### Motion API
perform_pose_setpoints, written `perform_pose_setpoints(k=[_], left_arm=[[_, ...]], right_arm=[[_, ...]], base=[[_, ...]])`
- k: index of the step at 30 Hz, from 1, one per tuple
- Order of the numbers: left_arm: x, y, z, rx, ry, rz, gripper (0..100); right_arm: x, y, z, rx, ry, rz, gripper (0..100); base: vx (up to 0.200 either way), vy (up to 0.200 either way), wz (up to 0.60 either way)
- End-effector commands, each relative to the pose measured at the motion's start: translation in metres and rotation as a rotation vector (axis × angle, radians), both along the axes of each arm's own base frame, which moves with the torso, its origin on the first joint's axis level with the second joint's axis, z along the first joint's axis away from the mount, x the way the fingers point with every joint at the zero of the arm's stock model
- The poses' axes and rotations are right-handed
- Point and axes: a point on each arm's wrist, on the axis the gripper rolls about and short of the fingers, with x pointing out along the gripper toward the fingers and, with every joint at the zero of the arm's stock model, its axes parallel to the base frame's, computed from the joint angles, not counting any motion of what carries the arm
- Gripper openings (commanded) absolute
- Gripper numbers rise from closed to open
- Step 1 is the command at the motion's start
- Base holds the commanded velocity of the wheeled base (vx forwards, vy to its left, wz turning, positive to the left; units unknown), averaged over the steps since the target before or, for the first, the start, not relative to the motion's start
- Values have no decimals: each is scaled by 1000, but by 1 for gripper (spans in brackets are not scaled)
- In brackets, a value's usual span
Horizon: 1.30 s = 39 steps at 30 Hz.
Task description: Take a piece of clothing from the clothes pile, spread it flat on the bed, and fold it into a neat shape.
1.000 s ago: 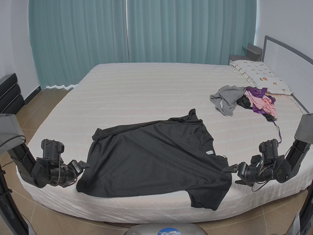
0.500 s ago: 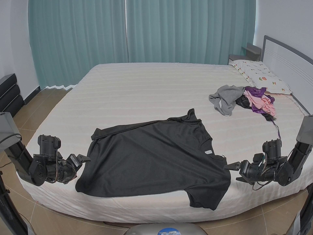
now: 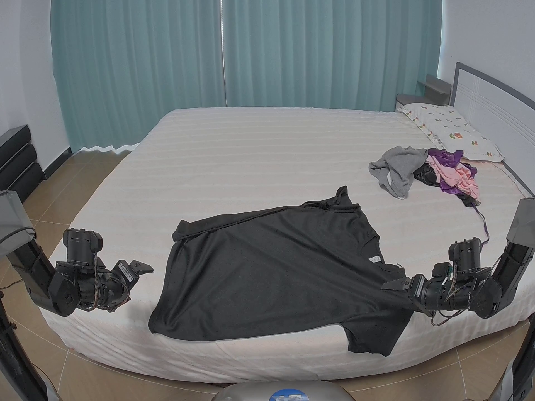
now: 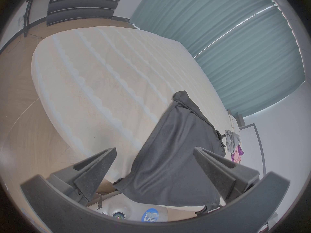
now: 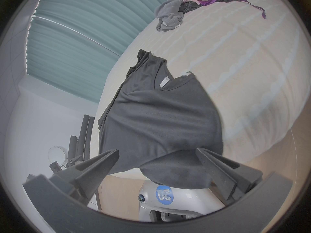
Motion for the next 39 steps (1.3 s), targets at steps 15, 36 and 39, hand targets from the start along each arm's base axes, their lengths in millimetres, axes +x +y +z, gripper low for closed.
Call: perform_pose_setpoints(k=[15, 36, 39], left_arm=[[4, -6, 2, -8, -15, -16, 100], [148, -50, -26, -15, -134, -91, 100], [163, -50, -35, 26, -154, -113, 100]], right_arm=[[0, 2, 5, 1, -21, 6, 100], [5, 2, 4, 1, -26, 4, 100], [9, 2, 4, 2, -35, 4, 100]], base=[[120, 0, 0], [0, 0, 0], [0, 0, 0]])
